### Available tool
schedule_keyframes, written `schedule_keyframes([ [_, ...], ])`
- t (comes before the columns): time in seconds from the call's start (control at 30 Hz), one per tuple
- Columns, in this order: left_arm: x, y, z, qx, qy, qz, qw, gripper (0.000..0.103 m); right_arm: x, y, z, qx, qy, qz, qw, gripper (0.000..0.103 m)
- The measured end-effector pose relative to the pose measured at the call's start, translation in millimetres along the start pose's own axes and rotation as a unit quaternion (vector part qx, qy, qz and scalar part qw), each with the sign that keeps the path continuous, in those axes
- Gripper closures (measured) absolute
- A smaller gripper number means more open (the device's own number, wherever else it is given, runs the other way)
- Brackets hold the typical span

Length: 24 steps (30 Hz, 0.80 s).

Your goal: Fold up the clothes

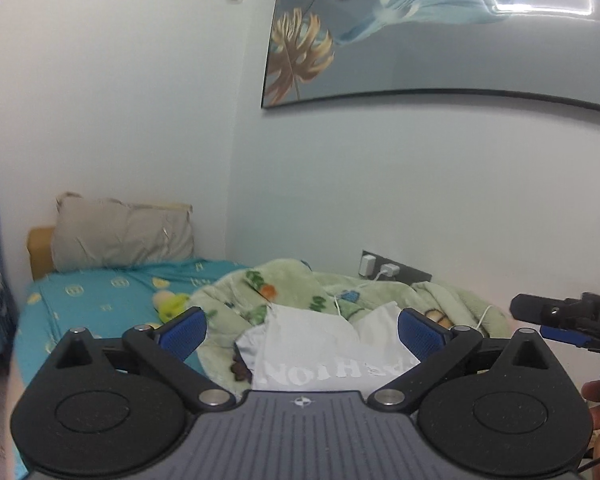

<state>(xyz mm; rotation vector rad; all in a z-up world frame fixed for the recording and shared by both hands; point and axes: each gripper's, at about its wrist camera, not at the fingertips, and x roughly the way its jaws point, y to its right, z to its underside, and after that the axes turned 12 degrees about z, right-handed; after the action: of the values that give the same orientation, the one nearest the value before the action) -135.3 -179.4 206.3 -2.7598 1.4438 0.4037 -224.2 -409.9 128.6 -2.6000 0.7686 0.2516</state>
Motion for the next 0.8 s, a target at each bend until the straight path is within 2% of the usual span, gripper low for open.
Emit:
schedule_keyframes([
  [0.2,-22,1,15,0.004,0.024,-0.003,0.9997,0.000,-8,-14,28,-0.028,0.028,0.017,0.999,0.000],
  [0.33,-21,-6,31,0.009,0.017,-0.006,0.9998,0.000,-8,-21,48,-0.033,0.040,0.028,0.998,0.000],
  [0.47,-20,-17,50,0.008,0.011,-0.009,0.9999,0.000,-11,-34,68,-0.063,0.073,0.043,0.994,0.000],
  [0.8,-22,-30,87,0.003,0.001,-0.015,0.9999,0.000,-20,-54,101,-0.112,0.092,0.051,0.988,0.000],
])
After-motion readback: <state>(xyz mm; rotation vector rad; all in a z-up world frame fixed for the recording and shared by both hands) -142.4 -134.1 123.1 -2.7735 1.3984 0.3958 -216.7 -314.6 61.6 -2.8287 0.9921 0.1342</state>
